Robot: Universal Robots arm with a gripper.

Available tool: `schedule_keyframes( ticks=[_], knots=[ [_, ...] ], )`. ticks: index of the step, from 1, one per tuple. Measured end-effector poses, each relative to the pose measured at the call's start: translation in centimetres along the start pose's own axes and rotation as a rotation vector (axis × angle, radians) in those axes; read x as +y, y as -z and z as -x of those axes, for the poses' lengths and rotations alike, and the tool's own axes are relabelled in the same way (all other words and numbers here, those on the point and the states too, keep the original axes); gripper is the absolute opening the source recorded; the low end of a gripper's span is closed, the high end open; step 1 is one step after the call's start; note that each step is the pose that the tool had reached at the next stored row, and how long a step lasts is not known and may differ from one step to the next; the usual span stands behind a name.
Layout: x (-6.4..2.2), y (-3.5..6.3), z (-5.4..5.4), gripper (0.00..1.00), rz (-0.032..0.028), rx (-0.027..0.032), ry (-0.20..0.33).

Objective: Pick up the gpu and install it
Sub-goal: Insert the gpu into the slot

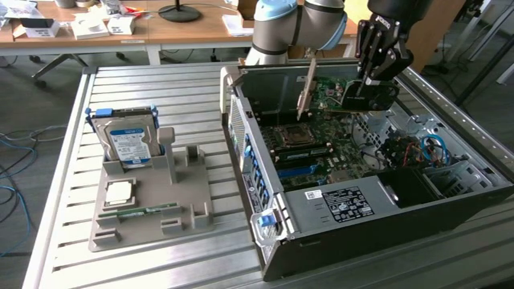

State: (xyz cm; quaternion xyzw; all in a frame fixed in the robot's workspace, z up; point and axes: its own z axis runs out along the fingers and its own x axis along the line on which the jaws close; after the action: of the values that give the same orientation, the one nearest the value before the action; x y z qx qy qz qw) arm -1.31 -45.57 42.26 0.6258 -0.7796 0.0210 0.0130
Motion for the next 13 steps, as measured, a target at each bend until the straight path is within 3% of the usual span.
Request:
schedule_keyframes(
  ticks=[4, 10, 13],
  knots=[
    [0.01, -0.01, 0.00, 0.26, -0.0005, -0.0010, 0.000],
    [0.29, -0.13, 0.04, 0.26, -0.0061, -0.0188, -0.001],
    [0.53, -0.30, 0.06, 0.26, -0.0103, -0.0211, 0.002]
  ],
)
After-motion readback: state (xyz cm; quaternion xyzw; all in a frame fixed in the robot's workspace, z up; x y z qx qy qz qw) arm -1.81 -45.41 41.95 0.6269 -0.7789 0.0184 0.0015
